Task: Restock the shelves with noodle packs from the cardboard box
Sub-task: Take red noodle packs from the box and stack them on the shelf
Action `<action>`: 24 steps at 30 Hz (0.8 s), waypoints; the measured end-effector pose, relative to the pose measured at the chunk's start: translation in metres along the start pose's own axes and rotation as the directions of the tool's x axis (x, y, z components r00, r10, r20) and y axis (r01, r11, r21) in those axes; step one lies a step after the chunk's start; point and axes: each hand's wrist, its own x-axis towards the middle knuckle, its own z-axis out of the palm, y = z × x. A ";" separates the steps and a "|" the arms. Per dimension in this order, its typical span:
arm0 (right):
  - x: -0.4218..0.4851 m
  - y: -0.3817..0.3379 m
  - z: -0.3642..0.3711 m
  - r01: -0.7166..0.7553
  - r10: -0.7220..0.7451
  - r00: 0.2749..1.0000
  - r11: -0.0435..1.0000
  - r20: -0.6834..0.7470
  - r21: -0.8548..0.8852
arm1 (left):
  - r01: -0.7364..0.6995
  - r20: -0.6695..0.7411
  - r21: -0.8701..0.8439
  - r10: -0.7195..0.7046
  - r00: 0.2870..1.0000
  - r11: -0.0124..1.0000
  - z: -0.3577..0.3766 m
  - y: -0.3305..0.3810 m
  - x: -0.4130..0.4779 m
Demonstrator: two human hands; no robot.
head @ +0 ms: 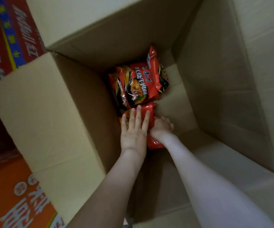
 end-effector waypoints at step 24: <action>-0.442 0.005 -0.205 0.286 -0.436 0.646 0.899 -0.626 -0.331 | -0.472 -0.502 0.356 0.591 0.631 0.807 -0.290 0.011 -0.285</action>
